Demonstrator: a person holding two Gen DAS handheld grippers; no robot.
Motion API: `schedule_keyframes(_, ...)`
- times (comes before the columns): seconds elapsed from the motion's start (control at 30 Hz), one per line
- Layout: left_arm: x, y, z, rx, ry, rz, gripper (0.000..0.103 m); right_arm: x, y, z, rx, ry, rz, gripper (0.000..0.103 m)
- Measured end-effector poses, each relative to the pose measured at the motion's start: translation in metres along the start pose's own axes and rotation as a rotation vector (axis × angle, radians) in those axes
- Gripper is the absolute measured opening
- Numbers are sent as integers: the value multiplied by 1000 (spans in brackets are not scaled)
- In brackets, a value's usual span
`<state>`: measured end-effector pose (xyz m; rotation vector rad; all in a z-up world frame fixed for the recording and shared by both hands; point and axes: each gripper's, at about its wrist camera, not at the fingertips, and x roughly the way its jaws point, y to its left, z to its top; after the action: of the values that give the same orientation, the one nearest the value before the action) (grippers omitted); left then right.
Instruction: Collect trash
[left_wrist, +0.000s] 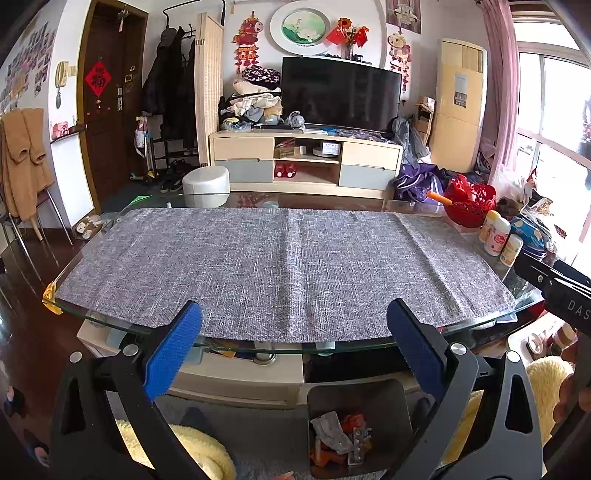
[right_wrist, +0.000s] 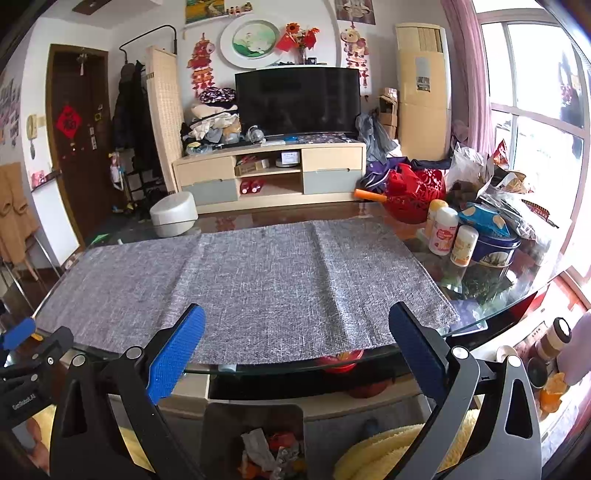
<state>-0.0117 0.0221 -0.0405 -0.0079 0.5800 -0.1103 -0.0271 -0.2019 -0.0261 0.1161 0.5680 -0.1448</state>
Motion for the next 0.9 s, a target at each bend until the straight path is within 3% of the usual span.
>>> schedule_keyframes(0.9,1,-4,-3,-5,-3,3,95,1,6,-3,5,3,-16,100)
